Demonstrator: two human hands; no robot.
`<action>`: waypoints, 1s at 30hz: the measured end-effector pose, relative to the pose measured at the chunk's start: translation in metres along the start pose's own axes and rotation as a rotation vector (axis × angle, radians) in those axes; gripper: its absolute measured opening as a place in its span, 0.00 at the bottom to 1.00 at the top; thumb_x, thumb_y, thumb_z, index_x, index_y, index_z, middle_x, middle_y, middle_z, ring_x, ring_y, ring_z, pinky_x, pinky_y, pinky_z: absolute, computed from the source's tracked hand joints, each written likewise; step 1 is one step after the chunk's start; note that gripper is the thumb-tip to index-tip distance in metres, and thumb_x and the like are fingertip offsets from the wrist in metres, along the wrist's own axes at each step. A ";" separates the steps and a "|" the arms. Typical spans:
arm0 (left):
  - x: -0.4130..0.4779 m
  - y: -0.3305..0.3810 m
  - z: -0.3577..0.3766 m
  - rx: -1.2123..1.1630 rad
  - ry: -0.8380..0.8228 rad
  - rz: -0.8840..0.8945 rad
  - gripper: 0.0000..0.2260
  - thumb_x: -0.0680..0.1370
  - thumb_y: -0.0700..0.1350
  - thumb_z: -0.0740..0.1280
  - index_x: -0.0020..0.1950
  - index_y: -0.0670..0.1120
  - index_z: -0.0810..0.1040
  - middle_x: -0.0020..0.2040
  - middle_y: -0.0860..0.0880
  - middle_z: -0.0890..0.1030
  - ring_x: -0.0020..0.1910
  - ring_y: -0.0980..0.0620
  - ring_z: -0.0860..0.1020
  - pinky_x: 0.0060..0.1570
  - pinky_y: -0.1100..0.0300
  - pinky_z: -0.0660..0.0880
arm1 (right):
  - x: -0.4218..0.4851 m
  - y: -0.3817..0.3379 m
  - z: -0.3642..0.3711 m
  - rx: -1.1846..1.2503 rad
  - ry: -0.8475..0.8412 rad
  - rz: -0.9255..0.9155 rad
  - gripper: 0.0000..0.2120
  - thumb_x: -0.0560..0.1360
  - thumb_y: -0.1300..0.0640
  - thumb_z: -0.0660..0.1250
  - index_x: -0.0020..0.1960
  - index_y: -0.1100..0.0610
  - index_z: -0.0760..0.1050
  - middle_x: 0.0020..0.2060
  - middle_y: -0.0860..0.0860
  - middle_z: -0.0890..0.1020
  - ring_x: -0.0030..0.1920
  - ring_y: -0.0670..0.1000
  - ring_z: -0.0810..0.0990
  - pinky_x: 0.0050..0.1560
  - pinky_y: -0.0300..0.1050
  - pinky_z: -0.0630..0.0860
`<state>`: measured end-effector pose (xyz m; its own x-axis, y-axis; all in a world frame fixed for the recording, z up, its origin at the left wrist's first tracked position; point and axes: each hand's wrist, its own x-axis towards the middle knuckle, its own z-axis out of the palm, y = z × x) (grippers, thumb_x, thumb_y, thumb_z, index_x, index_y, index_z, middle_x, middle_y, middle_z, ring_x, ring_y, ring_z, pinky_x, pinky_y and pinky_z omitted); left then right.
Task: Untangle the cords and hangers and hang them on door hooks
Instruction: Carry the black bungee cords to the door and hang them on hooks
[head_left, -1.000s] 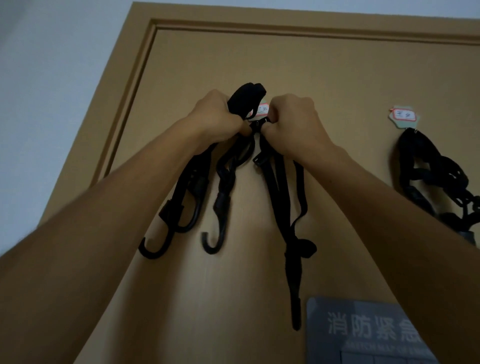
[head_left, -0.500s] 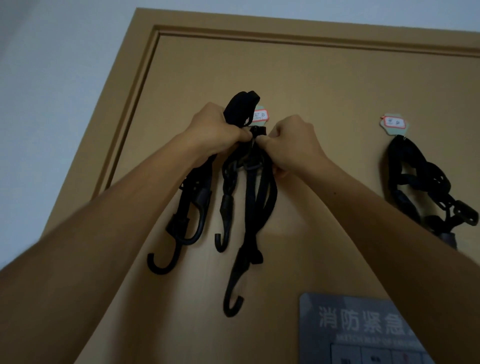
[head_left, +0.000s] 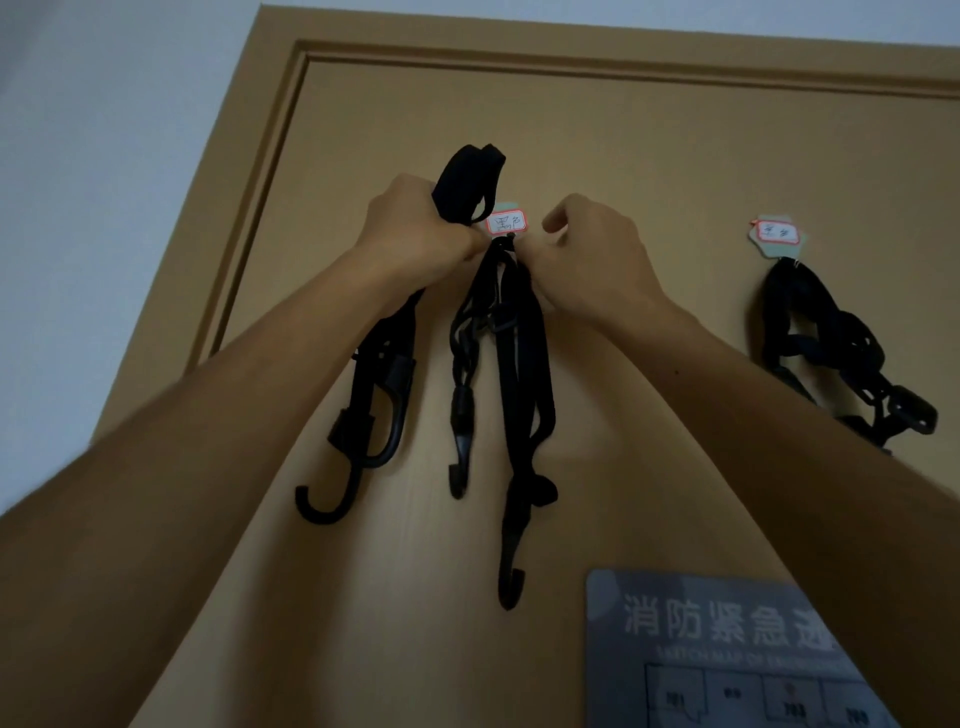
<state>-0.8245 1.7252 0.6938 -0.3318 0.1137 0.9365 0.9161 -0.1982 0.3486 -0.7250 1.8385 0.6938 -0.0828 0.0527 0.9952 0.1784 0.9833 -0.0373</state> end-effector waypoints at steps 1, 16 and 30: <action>-0.002 0.003 -0.001 -0.010 -0.003 0.010 0.09 0.69 0.44 0.72 0.36 0.45 0.72 0.30 0.50 0.70 0.27 0.52 0.66 0.28 0.61 0.62 | 0.000 0.002 -0.001 0.014 0.008 0.002 0.17 0.75 0.46 0.62 0.56 0.58 0.73 0.51 0.54 0.78 0.48 0.53 0.74 0.44 0.44 0.66; -0.087 0.096 0.084 -0.637 -0.511 -0.055 0.04 0.74 0.38 0.60 0.47 0.40 0.72 0.35 0.47 0.72 0.33 0.50 0.72 0.29 0.62 0.72 | -0.094 0.058 -0.106 0.469 -0.205 0.163 0.07 0.76 0.65 0.61 0.48 0.62 0.79 0.39 0.56 0.82 0.38 0.53 0.81 0.39 0.51 0.78; -0.193 0.165 0.272 -0.435 -0.668 -0.163 0.12 0.78 0.45 0.64 0.51 0.37 0.79 0.45 0.35 0.80 0.42 0.41 0.79 0.52 0.46 0.77 | -0.190 0.216 -0.247 0.636 -0.315 0.498 0.09 0.78 0.62 0.63 0.52 0.66 0.77 0.35 0.53 0.83 0.37 0.51 0.82 0.40 0.44 0.81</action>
<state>-0.5481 1.9352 0.5601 -0.1233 0.7035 0.6999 0.6530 -0.4735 0.5911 -0.4284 1.9977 0.5190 -0.4251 0.4567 0.7815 -0.3087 0.7385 -0.5995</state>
